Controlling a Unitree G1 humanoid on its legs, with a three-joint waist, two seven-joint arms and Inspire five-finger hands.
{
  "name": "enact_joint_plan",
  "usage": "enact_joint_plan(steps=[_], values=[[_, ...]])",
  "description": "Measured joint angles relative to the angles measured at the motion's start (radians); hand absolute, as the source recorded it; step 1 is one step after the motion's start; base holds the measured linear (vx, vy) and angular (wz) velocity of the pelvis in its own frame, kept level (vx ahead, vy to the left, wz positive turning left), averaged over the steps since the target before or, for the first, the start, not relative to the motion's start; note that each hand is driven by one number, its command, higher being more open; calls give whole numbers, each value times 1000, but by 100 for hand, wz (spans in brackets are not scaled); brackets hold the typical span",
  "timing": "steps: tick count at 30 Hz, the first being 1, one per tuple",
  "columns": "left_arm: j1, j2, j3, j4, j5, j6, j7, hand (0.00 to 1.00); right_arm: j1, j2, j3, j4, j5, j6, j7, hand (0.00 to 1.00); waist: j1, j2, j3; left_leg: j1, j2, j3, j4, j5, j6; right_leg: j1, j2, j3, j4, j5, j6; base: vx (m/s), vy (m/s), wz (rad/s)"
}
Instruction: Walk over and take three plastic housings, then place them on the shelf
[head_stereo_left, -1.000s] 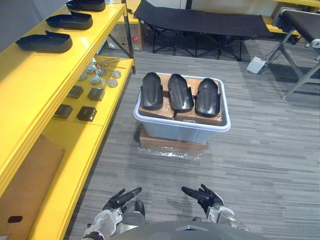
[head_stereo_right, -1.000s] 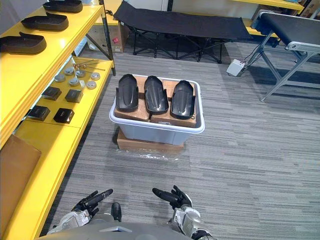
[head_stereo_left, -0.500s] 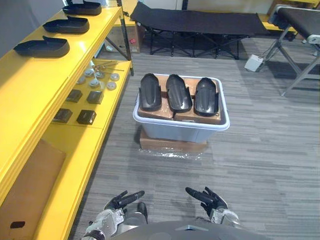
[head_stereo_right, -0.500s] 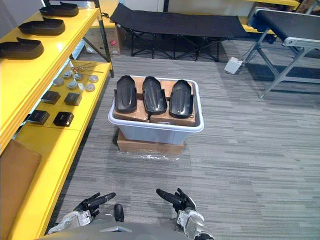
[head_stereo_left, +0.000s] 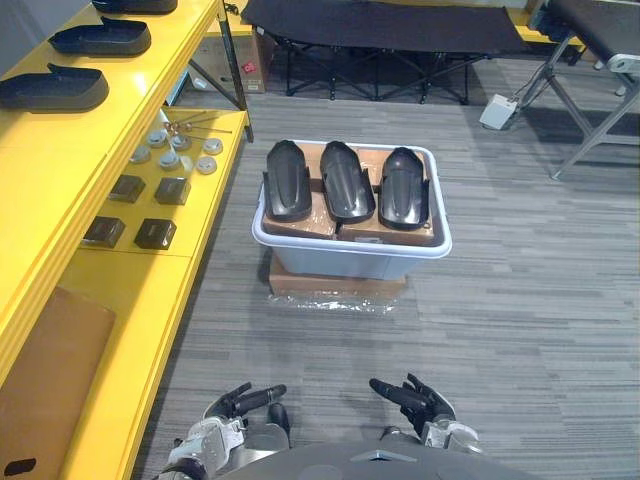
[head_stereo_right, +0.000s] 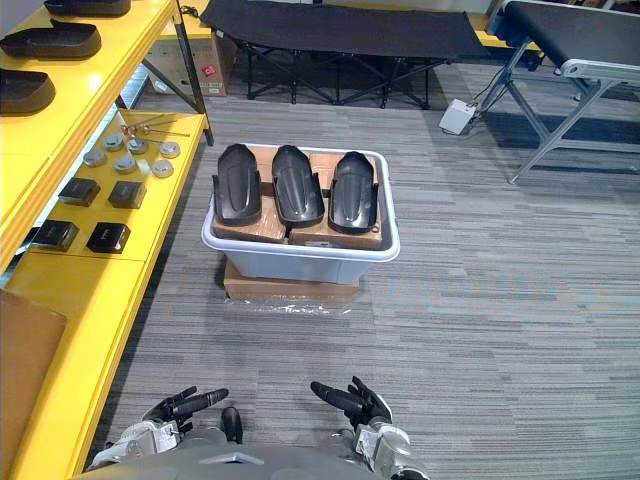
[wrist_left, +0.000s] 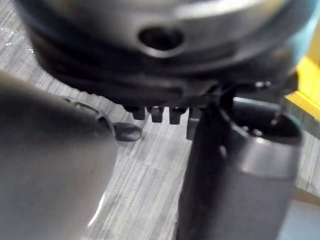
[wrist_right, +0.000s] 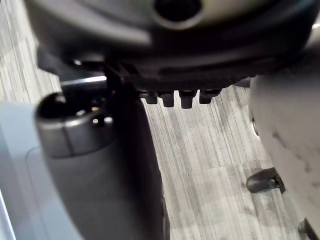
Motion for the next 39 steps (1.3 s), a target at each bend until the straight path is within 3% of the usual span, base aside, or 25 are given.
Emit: enact_joint_plan(steps=[3, 5, 8, 15, 16, 18, 19, 20, 22, 24, 26, 28, 30, 31, 32, 33, 34, 35, 36, 38, 39], values=[[19, -1, 31, -11, -2, -17, -9, 100, -15, -1, 33, 2, -7, -1, 7, 100, 0, -10, 5, 1, -1, 4, 0, -4, -2, -7, 0, 21, 1, 3, -4, 48, 10, -10], [22, 2, 40, -30, -1, -20, -20, 100, -25, -1, 42, 3, -62, -17, 27, 100, 4, -17, 24, -4, 5, 16, 49, -37, 3, -3, 0, 41, 4, 17, -24, 14, 26, -20], [22, 2, 46, -42, 43, -31, -21, 100, -22, -5, 74, 2, -67, -64, 47, 100, 5, -16, 31, -21, 12, 28, 133, -92, 8, -5, -8, 55, 24, 21, -30, -10, 50, -17], [11, 3, 49, -42, 24, -39, -17, 100, -31, -17, 149, 1, -105, -80, 48, 100, 3, -10, 51, -90, 42, 32, 223, -133, -2, -51, 5, 58, 36, 21, -32, -45, -3, -9], [9, 2, 49, -41, 24, -38, -17, 100, -28, -20, 149, -2, -105, -81, 49, 100, 2, -9, 52, -91, 44, 24, 240, -164, -2, -52, 7, 57, 49, 21, -32, 7, 14, -17], [3, -10, 53, -41, 25, -37, -10, 100, -27, -30, 150, -10, -99, -82, 43, 100, 17, 1, 58, -92, 47, -22, 281, -214, 17, -91, 11, 64, 160, 9, -52, -9, 45, -46], [3, -12, 55, -41, 36, -36, -6, 100, -27, -35, 149, -22, -76, -87, 35, 100, 24, 6, 60, -76, 67, -22, 313, -233, 25, -156, 4, 78, 321, 0, -68, -42, 101, -53], [2, -6, 49, -42, 40, -35, -7, 100, -20, -34, 147, -40, -45, -107, 29, 100, 19, -8, 66, -55, 73, -19, 347, -260, 30, -220, -25, 98, 501, 9, -81, -37, 98, -35], [1, 1, 46, -41, 48, -35, -5, 100, -10, -33, 139, -46, -16, -129, 25, 100, 13, -21, 71, -16, 79, -21, 372, -285, 47, -276, -62, 111, 653, 14, -104, 32, 23, 1], [-3, 4, 36, -41, 67, -35, -2, 100, -6, -39, 140, -47, -17, -131, 24, 100, 12, -22, 69, -15, 92, -19, 414, -316, 47, -289, -61, 104, 582, -45, -92, 71, -7, 6], [-8, 3, 34, -41, 65, -32, -1, 100, -14, -44, 139, -47, -20, -141, 25, 100, 2, -6, 79, -18, 110, -16, 456, -337, 37, -294, -40, 107, 442, -36, -80, 156, -53, 0], [-5, 7, 29, -40, 64, -29, 0, 100, -17, -59, 135, -49, -30, -142, 34, 100, 3, 21, 87, -18, 145, -15, 520, -383, 7, -280, -10, 106, 261, 22, -21, 156, -82, -7], [-1, 21, 23, -38, 58, -19, -2, 100, -3, -57, 125, -46, -42, -142, 38, 100, 2, 13, 84, -16, 148, -39, 569, -429, -28, -252, -7, 110, 193, 107, -15, 204, -224, 23], [-8, 12, 8, -28, 56, -17, 0, 100, 2, -78, 108, -47, -47, -148, 38, 100, -4, 46, 84, -9, 180, -72, 598, -455, -52, -243, 13, 105, 243, 130, -28, 224, -263, 44], [-5, 6, -4, -26, 51, -15, -5, 100, 5, -85, 104, -46, -47, -147, 38, 100, -5, 64, 72, -10, 192, -83, 593, -460, -59, -247, 20, 99, 266, 93, -29, 251, -240, 37], [-5, -12, -24, -19, 10, -16, -9, 100, 6, -100, 87, -39, -48, -143, 37, 100, -5, 84, 61, 9, 211, -89, 567, -464, -74, -280, 29, 93, 356, 7, -35, 250, -218, 16], [-4, -12, -28, -19, -13, -16, -12, 100, 6, -103, 83, -39, -48, -144, 38, 100, -5, 88, 58, 19, 213, -89, 559, -464, -79, -291, 29, 89, 393, -27, -38, 376, -286, 14], [18, -13, -30, -19, -45, -20, -17, 100, 7, -103, 71, -38, -48, -141, 38, 100, -6, 92, 46, 26, 222, -97, 566, -452, -87, -307, 30, 80, 461, -100, -50, 227, -158, 9], [20, -15, -30, -18, -47, -24, -17, 100, 7, -103, 69, -37, -48, -140, 37, 100, -8, 93, 46, 18, 229, -99, 582, -447, -87, -307, 31, 74, 471, -108, -50, 274, -212, 15], [27, -23, -30, -22, -50, -69, -19, 100, 25, -112, 60, -41, -46, -136, 36, 100, -20, 113, 39, -84, 291, -111, 784, -376, -97, -259, 49, 37, 448, -123, -69, 248, -197, 29], [25, -21, -29, -22, -50, -78, -19, 100, 24, -107, 53, -42, -48, -135, 34, 100, -22, 111, 41, -112, 301, -112, 826, -357, -95, -237, 48, 28, 425, -119, -71, 271, -114, 37]])
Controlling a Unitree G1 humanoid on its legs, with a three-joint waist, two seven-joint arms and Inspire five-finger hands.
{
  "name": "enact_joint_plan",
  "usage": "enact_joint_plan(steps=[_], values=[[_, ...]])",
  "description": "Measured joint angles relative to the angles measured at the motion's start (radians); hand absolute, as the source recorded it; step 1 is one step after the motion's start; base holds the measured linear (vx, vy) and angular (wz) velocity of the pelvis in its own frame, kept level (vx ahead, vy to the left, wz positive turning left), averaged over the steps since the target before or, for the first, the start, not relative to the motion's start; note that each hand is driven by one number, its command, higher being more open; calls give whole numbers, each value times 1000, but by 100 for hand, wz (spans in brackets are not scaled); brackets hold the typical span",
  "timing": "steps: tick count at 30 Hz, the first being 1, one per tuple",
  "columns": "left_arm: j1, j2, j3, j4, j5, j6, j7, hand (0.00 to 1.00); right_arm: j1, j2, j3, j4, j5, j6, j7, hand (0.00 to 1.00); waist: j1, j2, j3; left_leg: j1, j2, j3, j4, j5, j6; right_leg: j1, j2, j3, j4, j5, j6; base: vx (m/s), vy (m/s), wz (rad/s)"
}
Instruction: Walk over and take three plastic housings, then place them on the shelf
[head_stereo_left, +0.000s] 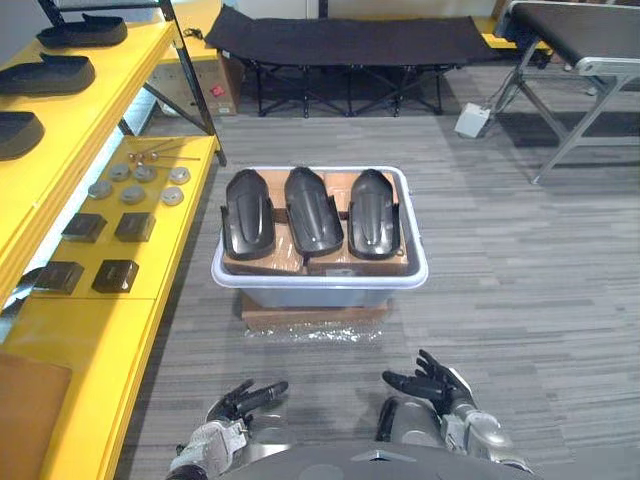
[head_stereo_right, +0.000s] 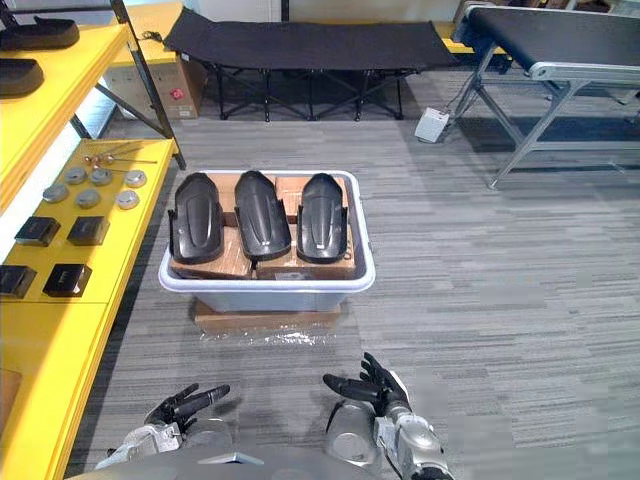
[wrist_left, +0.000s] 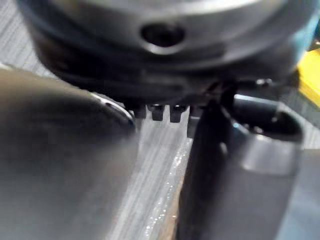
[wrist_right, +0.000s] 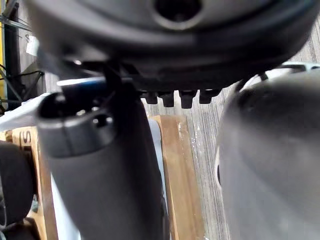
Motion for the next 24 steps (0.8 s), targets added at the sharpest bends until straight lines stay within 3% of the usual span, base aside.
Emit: enact_joint_plan(steps=[3, 4, 5, 7, 9, 11, 16, 18, 21, 24], values=[[-4, 4, -1, -16, 4, -3, 2, 100, 24, 5, -7, -26, 24, -11, -37, 100, -8, -4, -1, -70, -27, 90, -169, -12, 5, 116, -20, -58, -176, 65, 23, 190, 52, 35], [-10, 0, -3, -43, 3, -5, 1, 100, 30, 10, -22, -56, 39, -26, -63, 100, -9, 0, -1, -139, -49, 94, -292, 80, 28, 114, -27, -85, -213, 83, 42, 104, 128, 27], [-14, -11, -5, -52, 3, -7, 4, 100, 25, 13, -21, -72, 49, -35, -89, 100, 4, -12, 4, -149, -75, 84, -308, 160, 27, 99, -33, -79, -225, 94, 59, 104, 109, 18], [-18, 6, -7, -66, 0, -2, 33, 100, 30, 64, -12, -177, 80, -56, -141, 100, 9, -56, 18, -157, -124, 103, -349, 170, 40, 96, -62, -64, -282, 128, 83, 136, 100, -4], [-28, 34, -3, -82, -2, 6, 45, 100, 54, 99, 22, -335, 141, -56, -160, 100, 8, -99, 38, -189, -143, 119, -345, 174, 46, 73, -79, -64, -303, 149, 92, 147, 145, -2], [-31, 42, 1, -94, -4, 24, 59, 100, 99, 118, 29, -476, 156, -53, -164, 100, 8, -117, 42, -188, -156, 126, -350, 174, 47, 77, -89, -65, -307, 154, 95, 107, 92, 9], [10, 47, 42, -116, -47, 38, 75, 100, 225, 121, 48, -749, 159, -43, -154, 100, -10, -131, 42, -155, -151, 150, -388, 173, 47, 91, -78, -59, -321, 164, 88, 84, 13, -7], [25, 47, 67, -115, -71, 38, 75, 100, 299, 121, 49, -860, 184, -10, -147, 100, -10, -134, 43, -130, -139, 170, -413, 174, 46, 91, -64, -37, -325, 167, 85, 37, -33, -28], [57, 62, 106, -96, -81, 35, 57, 100, 410, 117, 48, -1022, 228, 33, -113, 100, -34, -158, 36, -92, -121, 204, -454, 185, 28, 90, -38, -12, -337, 167, 83, 7, -53, -33], [82, 70, 120, -83, -79, 29, 33, 100, 454, 115, 44, -1123, 238, 39, -90, 100, -49, -173, 31, -60, -109, 233, -486, 196, 16, 91, -23, 15, -344, 169, 81, -27, -40, -29]])
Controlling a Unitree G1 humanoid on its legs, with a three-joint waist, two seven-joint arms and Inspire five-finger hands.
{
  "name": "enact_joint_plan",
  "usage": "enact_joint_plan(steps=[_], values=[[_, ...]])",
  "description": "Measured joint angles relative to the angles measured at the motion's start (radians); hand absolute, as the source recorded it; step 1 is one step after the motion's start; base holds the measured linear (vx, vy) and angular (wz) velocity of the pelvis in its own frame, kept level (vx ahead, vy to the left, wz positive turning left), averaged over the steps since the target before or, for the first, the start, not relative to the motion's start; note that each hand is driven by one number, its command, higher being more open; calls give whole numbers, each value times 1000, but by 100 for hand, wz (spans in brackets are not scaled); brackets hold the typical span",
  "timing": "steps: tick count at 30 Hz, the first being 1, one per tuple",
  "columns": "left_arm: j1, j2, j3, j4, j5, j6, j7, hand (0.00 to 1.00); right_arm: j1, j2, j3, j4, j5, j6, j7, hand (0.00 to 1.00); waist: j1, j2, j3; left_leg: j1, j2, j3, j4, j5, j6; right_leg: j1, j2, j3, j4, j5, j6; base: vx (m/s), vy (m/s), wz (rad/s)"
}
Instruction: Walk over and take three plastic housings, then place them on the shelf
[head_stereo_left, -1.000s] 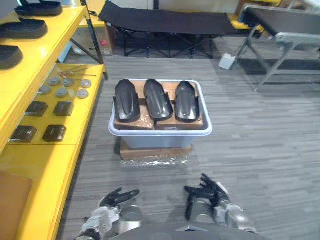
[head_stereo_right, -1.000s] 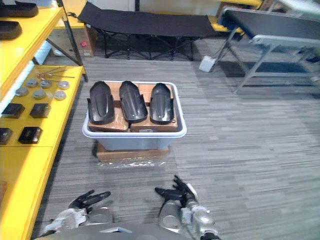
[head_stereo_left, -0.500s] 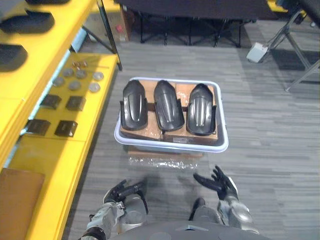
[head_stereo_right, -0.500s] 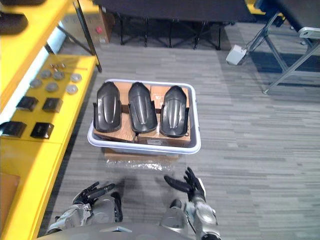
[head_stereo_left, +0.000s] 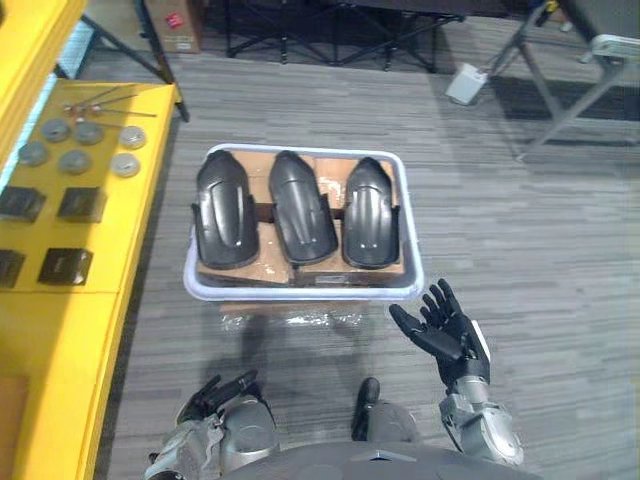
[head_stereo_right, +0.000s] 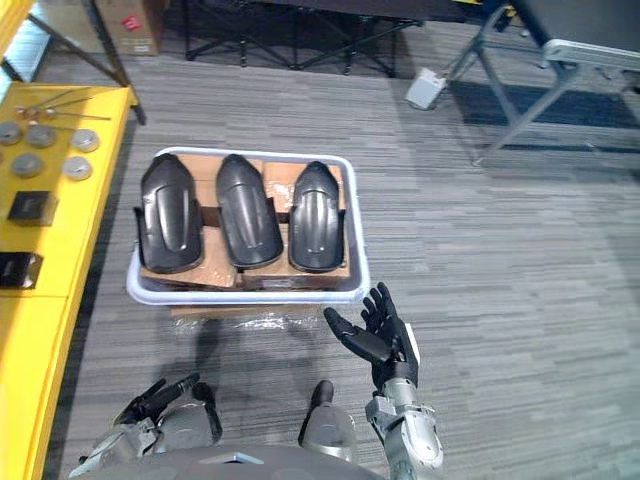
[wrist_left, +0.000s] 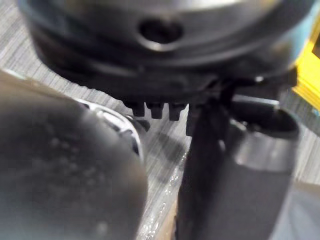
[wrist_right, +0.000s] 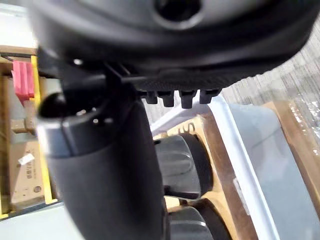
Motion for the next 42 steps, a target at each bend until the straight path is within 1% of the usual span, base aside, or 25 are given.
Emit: enact_joint_plan(steps=[2, 3, 4, 6, 8, 9, 10, 12, 14, 15, 17, 18, 21, 22, 24, 25, 27, 29, 31, 32, 36, 39, 40, 41, 42], values=[[9, 4, 1, 13, 0, -17, -11, 100, 15, -3, -15, -84, 0, 1, 13, 100, -10, -4, -5, 0, 3, 6, -17, -2, -2, 1, 11, 5, -22, 5, -8, -76, -38, -16], [9, 9, 1, 23, 0, -17, -15, 100, 13, -15, -40, -139, -14, 20, -4, 100, -12, -10, -7, -1, 4, 10, -22, -2, -2, 1, 16, 8, -34, 10, -15, -86, -38, -8], [9, 9, 1, 26, 0, -17, -15, 100, 8, -19, -45, -145, -15, 23, -8, 100, -12, -10, -7, 0, 5, 11, -22, -1, -2, 1, 17, 8, -34, 11, -17, -63, -20, -5], [10, 15, -3, 28, 0, -23, -15, 100, -43, -58, -81, -151, -15, 55, -62, 100, -9, -16, -11, 1, 8, 11, -16, -1, -1, 4, 19, 13, -33, 13, -19, -60, 1, -2], [9, 19, -7, 23, 0, -45, -14, 100, -129, -90, -116, -118, -13, 92, -119, 100, -8, -22, -4, -12, 15, 8, 6, -6, 1, 2, 21, 17, -34, 14, -22, -84, 12, 2], [9, 22, -9, 7, -1, -52, -13, 100, -193, -105, -136, -69, -13, 102, -151, 100, -8, -23, 1, -41, 23, -4, 39, -15, 4, -8, 26, 16, -34, 13, -24, -98, 14, 6], [8, 23, -12, -5, -1, -53, -13, 100, -227, -117, -145, -37, -13, 103, -166, 100, -7, -23, 2, -61, 26, -9, 53, -19, 7, -18, 27, 15, -33, 12, -26, -118, 19, 12], [-4, 26, -28, -56, -2, -55, -10, 100, -353, -159, -174, 74, -7, 103, -209, 100, 2, -15, 27, -122, 39, -28, 97, -25, 14, -50, 32, 6, -28, 17, -31, -114, 29, 15], [-34, 20, -44, -110, -8, -56, -9, 100, -519, -220, -206, 212, -3, 104, -282, 100, 34, 6, 87, -179, 52, -54, 146, -30, 22, -76, 39, -4, -22, 27, -34, -137, 43, 16], [-45, 19, -46, -118, -16, -56, -9, 100, -564, -237, -211, 245, -3, 104, -300, 100, 44, 13, 104, -195, 54, -62, 159, -29, 24, -83, 40, -9, -19, 29, -34, -125, 41, 20], [-73, 17, -58, -143, -82, -51, -7, 100, -727, -307, -212, 356, -3, 106, -334, 100, 58, 35, 160, -236, 54, -92, 186, -22, 34, -102, 37, -32, 0, 32, -35, -80, 46, 30], [-84, 14, -64, -151, -112, -41, -6, 100, -794, -340, -212, 403, -3, 107, -340, 100, 74, 44, 176, -252, 54, -99, 193, -19, 38, -116, 36, -34, 11, 32, -35, -45, 34, 22], [-86, 9, -66, -164, -120, -25, -10, 100, -909, -407, -208, 487, 0, 109, -335, 100, 97, 58, 200, -273, 41, -117, 190, -4, 47, -124, 26, -56, 15, 32, -35, -15, 25, 24], [-86, 5, -65, -161, -120, -21, -13, 100, -967, -443, -193, 534, 1, 109, -331, 100, 103, 68, 206, -283, 34, -126, 189, 0, 49, -130, 21, -63, 19, 32, -35, -7, 20, 21], [-86, -3, -62, -145, -122, -12, -19, 100, -1074, -502, -146, 621, 1, 108, -320, 100, 107, 82, 216, -305, 20, -135, 182, 9, 57, -150, 7, -72, 31, 32, -35, -18, 40, 20], [-87, -3, -61, -145, -127, -14, -21, 100, -1098, -517, -136, 643, 12, 108, -310, 100, 109, 86, 218, -309, 14, -135, 176, 15, 58, -155, 2, -75, 32, 32, -34, -21, 47, 22], [-96, -14, -63, -128, -157, -14, -49, 100, -1177, -564, -102, 722, 27, 108, -283, 100, 123, 116, 236, -317, 0, -144, 174, 20, 65, -162, -11, -82, 47, 32, -34, -18, 38, 17], [-97, -21, -61, -125, -156, -17, -68, 100, -1225, -587, -64, 781, 26, 110, -260, 100, 130, 133, 245, -322, -8, -149, 173, 23, 70, -163, -17, -87, 47, 32, -34, -28, 35, 12], [-101, -23, -62, -124, -156, -20, -88, 100, -1273, -604, -28, 826, 18, 131, -245, 100, 129, 144, 252, -338, -17, -159, 167, 32, 74, -176, -25, -96, 53, 33, -33, -38, 29, 16], [-114, -28, -63, -114, -156, -21, -99, 100, -1298, -621, -8, 854, 7, 153, -241, 100, 132, 153, 256, -346, -22, -162, 162, 38, 76, -187, -31, -100, 62, 33, -33, -41, 18, 11], [-120, -45, -68, -102, -156, -47, -125, 100, -1364, -631, 58, 954, -27, 257, -239, 100, 147, 168, 262, -353, -25, -164, 156, 46, 78, -197, -33, -105, 65, 33, -33, -39, 1, 3], [-122, -46, -89, -102, -157, -62, -135, 100, -1384, -642, 76, 965, -63, 291, -241, 100, 146, 171, 262, -353, -33, -165, 138, 59, 79, -206, -39, -106, 71, 33, -33, -28, -6, 1], [-125, -46, -102, -102, -160, -70, -138, 100, -1407, -657, 89, 985, -64, 312, -238, 0, 147, 176, 265, -353, -35, -165, 134, 64, 80, -212, -43, -106, 79, 32, -33, -44, -4, 5], [-129, -51, -118, -102, -161, -78, -139, 100, -1421, -671, 96, 1004, -76, 330, -235, 0, 148, 186, 268, -352, -37, -165, 130, 68, 83, -212, -45, -107, 81, 32, -33, -54, -3, 4], [-131, -51, -121, -101, -164, -78, -141, 100, -1425, -673, 96, 1012, -89, 341, -236, 0, 149, 188, 268, -352, -40, -164, 124, 73, 83, -215, -47, -106, 81, 32, -33, -47, -1, 6]])
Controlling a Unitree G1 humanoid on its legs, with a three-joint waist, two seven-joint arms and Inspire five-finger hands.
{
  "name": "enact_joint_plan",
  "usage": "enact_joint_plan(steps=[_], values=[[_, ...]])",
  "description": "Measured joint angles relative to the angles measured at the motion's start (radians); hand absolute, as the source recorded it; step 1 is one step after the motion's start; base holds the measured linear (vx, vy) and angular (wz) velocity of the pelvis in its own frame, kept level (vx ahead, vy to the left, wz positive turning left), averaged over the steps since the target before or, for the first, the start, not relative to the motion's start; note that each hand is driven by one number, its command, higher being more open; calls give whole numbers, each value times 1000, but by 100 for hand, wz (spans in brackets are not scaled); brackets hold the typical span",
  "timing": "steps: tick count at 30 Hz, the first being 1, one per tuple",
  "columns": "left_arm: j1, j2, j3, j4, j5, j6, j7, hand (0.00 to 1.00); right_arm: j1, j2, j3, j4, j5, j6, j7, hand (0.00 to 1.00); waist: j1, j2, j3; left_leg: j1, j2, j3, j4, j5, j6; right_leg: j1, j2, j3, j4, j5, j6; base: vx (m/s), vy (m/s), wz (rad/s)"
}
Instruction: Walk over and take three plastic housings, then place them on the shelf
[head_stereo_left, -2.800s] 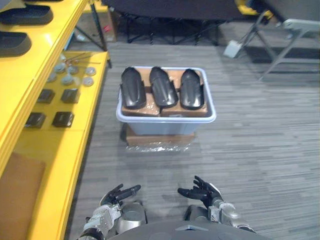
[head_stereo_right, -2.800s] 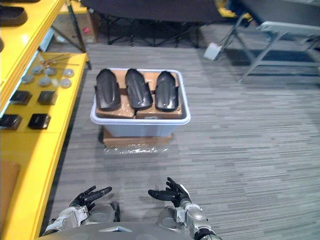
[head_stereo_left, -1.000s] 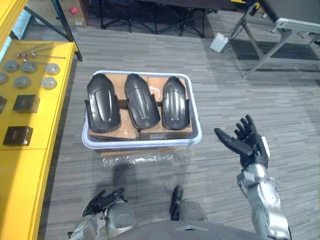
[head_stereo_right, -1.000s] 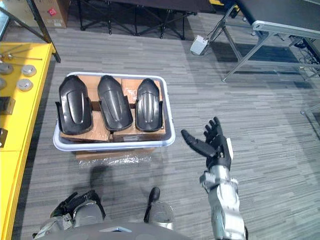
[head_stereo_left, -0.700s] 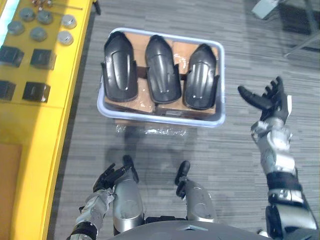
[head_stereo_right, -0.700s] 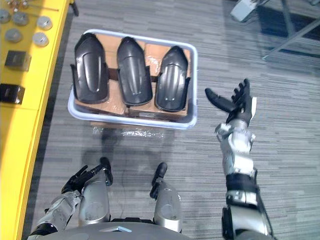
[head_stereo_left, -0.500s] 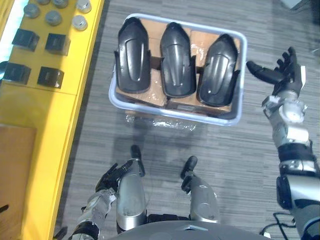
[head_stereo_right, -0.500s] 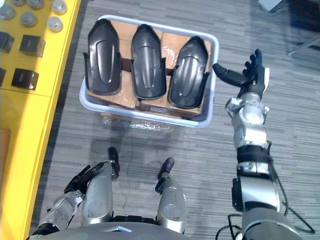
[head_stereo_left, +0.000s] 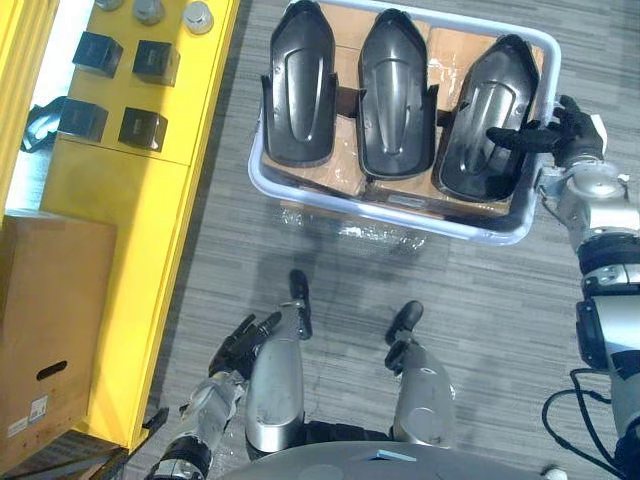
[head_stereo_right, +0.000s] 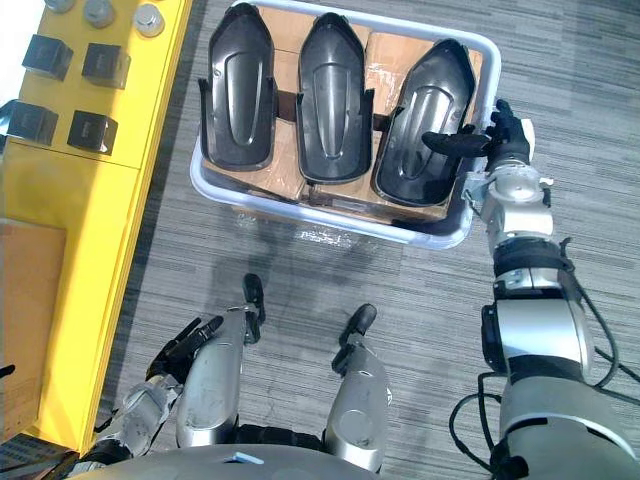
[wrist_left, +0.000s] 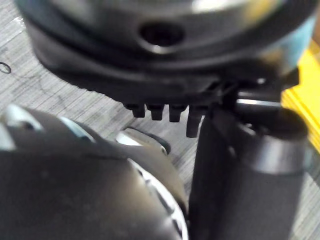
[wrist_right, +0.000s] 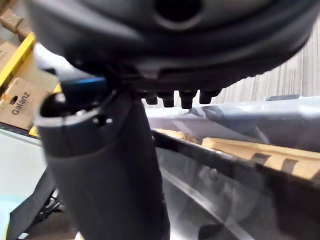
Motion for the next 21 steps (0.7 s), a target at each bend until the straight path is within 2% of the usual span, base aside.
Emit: enact_joint_plan(steps=[6, 9, 12, 17, 21], values=[[-3, -4, -24, 2, -28, 2, 11, 100, -32, -29, 20, 53, -127, 70, -25, 0, -2, 7, -1, 10, -8, 1, -44, 34, -2, -9, -3, -1, 5, -1, -1, -38, -12, 2], [-5, 1, -43, 5, -28, 2, 21, 100, -35, -31, 35, 89, -201, 89, -31, 0, 1, 9, -2, 33, -12, 3, -77, 53, -5, -9, -6, 0, 15, -4, -6, 0, 0, 0], [-5, -2, -47, 9, -28, 1, 21, 100, -33, -25, 43, 119, -210, 101, -31, 0, 0, 15, -2, 53, -17, 5, -117, 78, -8, -8, -6, 0, 16, -5, -8, 0, 0, 0], [-5, -2, -65, 4, -38, 4, 0, 100, -31, -15, 54, 92, -201, 67, -34, 0, -10, 28, -3, 107, -30, 5, -188, 116, -10, 16, -10, -3, 20, -9, -12, -18, -11, 4], [-4, -4, -72, -12, -82, 24, -9, 100, -12, -12, 54, 57, -208, 67, -72, 0, -14, 28, -4, 131, -39, 1, -226, 138, -9, 26, -17, -12, 35, -15, -16, -24, -2, 11]])
